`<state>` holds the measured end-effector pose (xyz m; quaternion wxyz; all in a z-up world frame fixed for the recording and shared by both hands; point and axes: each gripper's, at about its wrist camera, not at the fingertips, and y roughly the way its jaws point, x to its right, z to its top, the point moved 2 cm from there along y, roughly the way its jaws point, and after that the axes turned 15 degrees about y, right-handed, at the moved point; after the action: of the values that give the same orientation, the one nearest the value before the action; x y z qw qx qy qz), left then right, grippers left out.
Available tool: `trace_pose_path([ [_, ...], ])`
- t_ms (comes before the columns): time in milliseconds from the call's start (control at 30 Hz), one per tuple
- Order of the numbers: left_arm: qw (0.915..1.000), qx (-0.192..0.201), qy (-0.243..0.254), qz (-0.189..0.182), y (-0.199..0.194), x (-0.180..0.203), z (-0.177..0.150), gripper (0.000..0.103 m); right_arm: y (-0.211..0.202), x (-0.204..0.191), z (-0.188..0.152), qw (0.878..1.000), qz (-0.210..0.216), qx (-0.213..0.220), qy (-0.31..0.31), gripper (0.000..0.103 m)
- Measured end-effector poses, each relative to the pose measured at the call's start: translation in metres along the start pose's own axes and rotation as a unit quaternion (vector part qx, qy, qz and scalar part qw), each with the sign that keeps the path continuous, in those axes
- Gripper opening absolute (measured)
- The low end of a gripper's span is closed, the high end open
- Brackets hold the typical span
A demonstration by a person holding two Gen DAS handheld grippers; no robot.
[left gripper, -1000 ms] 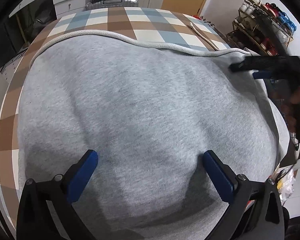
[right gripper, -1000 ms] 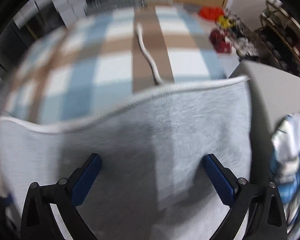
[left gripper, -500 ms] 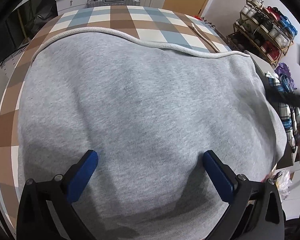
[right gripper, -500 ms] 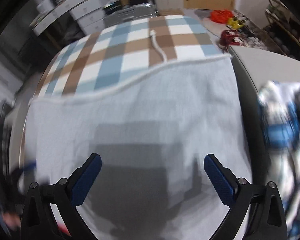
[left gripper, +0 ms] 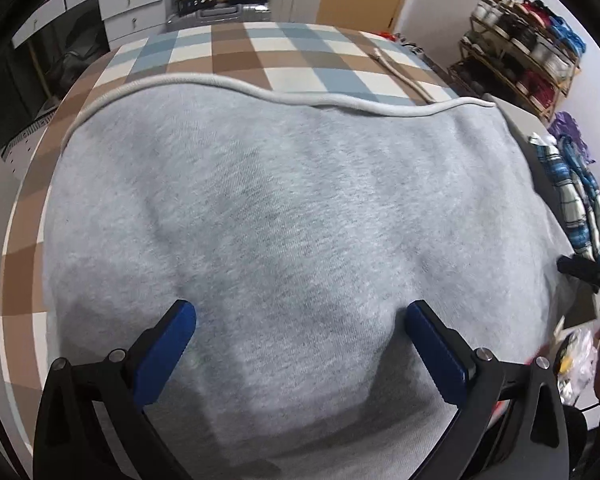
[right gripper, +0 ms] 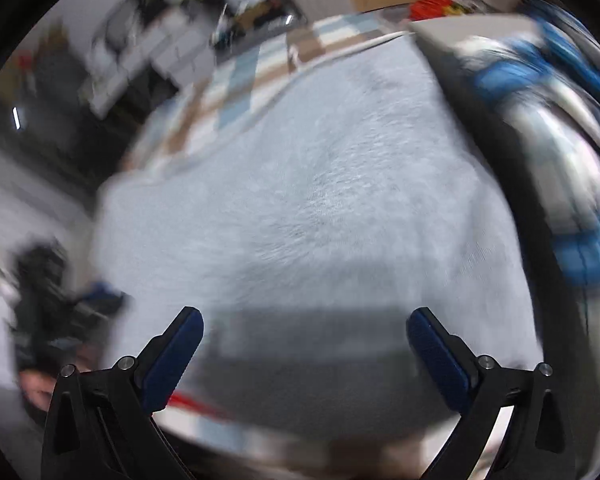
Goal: Fold large clothes
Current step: 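Grasp the hoodie end with the right tool and lift it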
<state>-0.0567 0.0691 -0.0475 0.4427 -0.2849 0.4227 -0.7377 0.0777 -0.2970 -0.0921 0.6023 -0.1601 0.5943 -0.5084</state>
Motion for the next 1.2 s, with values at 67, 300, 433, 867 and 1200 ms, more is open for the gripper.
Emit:
trace_pose_path([
  [67,0.9994,0.035,-0.001,0.002,-0.017,0.002,-0.001,0.102,-0.028,0.013,-0.007,0.998,0.045,0.016,0.033,0.103],
  [300,0.9879,0.139,0.058,-0.035,-0.065,0.048,0.002,0.102,-0.051,0.059,-0.037,0.988,0.097,0.017,0.118,0.103],
  [433,0.9900,0.109,0.072,-0.054,-0.046,0.073,0.012,0.102,-0.031,0.071,-0.028,0.977,0.119,-0.003,0.179,0.103],
  [867,0.9937,0.007,0.078,-0.080,-0.006,0.104,0.012,0.102,0.037,0.053,0.027,0.954,0.162,-0.032,0.250,0.103],
  [1200,0.9919,-0.006,0.118,-0.047,-0.003,0.111,0.004,0.102,-0.001,-0.008,0.004,0.984,0.141,0.103,0.041,0.073],
])
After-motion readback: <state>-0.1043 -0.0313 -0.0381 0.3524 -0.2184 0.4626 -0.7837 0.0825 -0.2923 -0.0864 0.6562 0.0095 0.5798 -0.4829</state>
